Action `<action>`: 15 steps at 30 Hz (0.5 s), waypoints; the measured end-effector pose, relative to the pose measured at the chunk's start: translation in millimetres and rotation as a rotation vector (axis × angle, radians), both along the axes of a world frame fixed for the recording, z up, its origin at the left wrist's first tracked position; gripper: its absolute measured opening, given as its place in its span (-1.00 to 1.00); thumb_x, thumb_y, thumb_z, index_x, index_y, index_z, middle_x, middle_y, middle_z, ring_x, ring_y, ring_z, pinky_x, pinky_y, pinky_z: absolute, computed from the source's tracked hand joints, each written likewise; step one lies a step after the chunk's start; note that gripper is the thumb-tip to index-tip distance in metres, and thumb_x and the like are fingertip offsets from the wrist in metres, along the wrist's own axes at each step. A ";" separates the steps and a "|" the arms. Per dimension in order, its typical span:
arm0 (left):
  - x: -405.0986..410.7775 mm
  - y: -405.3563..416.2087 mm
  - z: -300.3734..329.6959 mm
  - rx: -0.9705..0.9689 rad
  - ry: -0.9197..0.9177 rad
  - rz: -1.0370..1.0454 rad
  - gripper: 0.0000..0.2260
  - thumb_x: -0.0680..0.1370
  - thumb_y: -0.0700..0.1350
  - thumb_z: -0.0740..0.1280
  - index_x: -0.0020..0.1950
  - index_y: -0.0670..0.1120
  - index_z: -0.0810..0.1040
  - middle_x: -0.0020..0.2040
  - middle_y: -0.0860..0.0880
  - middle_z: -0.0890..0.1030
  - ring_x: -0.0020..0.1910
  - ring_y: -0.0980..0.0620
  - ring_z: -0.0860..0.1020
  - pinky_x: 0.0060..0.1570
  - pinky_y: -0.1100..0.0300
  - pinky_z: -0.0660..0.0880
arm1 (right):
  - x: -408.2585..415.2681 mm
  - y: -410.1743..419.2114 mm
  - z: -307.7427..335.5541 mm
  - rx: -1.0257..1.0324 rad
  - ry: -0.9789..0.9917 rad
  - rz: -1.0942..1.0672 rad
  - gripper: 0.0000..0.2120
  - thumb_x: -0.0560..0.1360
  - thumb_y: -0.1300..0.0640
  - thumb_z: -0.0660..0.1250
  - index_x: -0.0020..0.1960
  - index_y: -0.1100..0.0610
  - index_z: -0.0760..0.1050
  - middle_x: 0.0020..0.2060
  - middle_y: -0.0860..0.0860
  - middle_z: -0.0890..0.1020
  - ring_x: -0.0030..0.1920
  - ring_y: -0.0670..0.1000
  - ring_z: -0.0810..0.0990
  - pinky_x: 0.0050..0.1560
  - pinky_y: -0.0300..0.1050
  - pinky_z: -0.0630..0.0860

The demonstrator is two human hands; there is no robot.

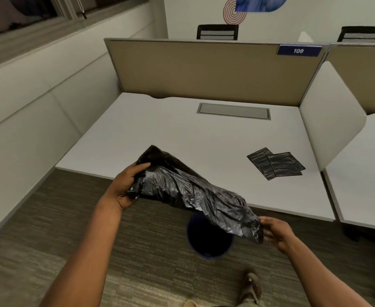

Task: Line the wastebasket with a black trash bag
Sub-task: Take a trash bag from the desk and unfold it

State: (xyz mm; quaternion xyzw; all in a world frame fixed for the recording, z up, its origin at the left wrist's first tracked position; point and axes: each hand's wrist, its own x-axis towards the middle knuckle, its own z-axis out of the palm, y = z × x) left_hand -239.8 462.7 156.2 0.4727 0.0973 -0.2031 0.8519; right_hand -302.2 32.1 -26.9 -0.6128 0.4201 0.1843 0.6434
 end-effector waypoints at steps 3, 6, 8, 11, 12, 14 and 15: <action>-9.2 -20.4 6.5 0.053 -0.024 -0.019 -0.66 0.55 -0.15 0.36 0.31 -0.21 0.63 0.18 -0.26 0.70 0.06 -0.15 0.72 0.05 0.01 0.68 | 0.4 18.7 15.8 -0.292 -0.052 0.086 -0.76 0.61 0.25 0.33 0.24 0.24 0.65 0.11 0.21 0.71 0.03 0.18 0.64 -0.01 -0.04 0.49; -22.2 -51.0 5.0 0.159 -0.091 -0.033 -0.76 0.61 -0.23 0.33 0.23 -0.21 0.69 0.15 -0.28 0.71 -0.01 -0.13 0.73 0.04 0.04 0.67 | 9.0 51.9 69.2 -0.610 -0.363 0.089 -0.82 0.59 0.09 0.40 0.15 0.11 0.68 0.07 0.13 0.74 0.06 0.15 0.68 0.18 0.07 0.58; -31.4 -70.2 0.8 0.254 -0.155 -0.075 -0.78 0.57 -0.25 0.39 0.18 -0.16 0.73 0.15 -0.24 0.72 0.05 -0.12 0.72 0.10 0.07 0.66 | 8.6 84.0 112.4 -0.363 -0.667 0.198 -0.83 0.57 -0.04 0.44 0.09 0.01 0.67 -0.05 0.05 0.75 -0.02 0.11 0.70 0.02 0.04 0.65; -38.6 -86.8 -4.9 0.338 -0.301 -0.248 -0.63 0.52 -0.22 0.50 0.33 -0.08 0.66 0.27 -0.15 0.69 0.29 -0.13 0.64 0.30 0.00 0.57 | 7.7 121.5 162.5 -0.092 -0.904 0.495 -0.59 0.47 -0.28 0.46 0.26 -0.17 0.60 -0.05 0.03 0.74 -0.06 0.03 0.75 -0.13 -0.14 0.68; -39.2 -88.9 -4.5 0.347 -0.343 -0.317 -0.58 0.52 -0.18 0.52 0.38 -0.05 0.63 0.30 -0.13 0.67 0.34 -0.12 0.61 0.33 -0.02 0.55 | 10.0 128.9 170.4 -0.159 -0.963 0.570 -0.55 0.47 -0.23 0.48 0.33 -0.19 0.56 -0.03 0.01 0.74 -0.04 0.00 0.75 -0.09 -0.14 0.69; -39.3 -89.2 -2.1 0.368 -0.374 -0.392 -0.54 0.51 -0.10 0.54 0.40 0.01 0.60 0.33 -0.09 0.66 0.36 -0.09 0.60 0.35 -0.05 0.53 | 15.3 137.1 178.0 -0.329 -1.032 0.602 -0.65 0.50 0.00 0.50 0.29 -0.12 0.63 -0.04 -0.04 0.75 -0.03 -0.04 0.75 -0.02 -0.05 0.70; -39.1 -88.0 -0.4 0.388 -0.369 -0.374 -0.55 0.50 -0.05 0.56 0.39 0.03 0.62 0.32 -0.08 0.67 0.35 -0.07 0.60 0.36 -0.07 0.52 | 17.9 137.3 177.5 -0.354 -1.048 0.558 -0.73 0.51 0.13 0.49 0.19 -0.05 0.69 -0.07 -0.06 0.77 -0.04 -0.06 0.75 -0.03 -0.01 0.69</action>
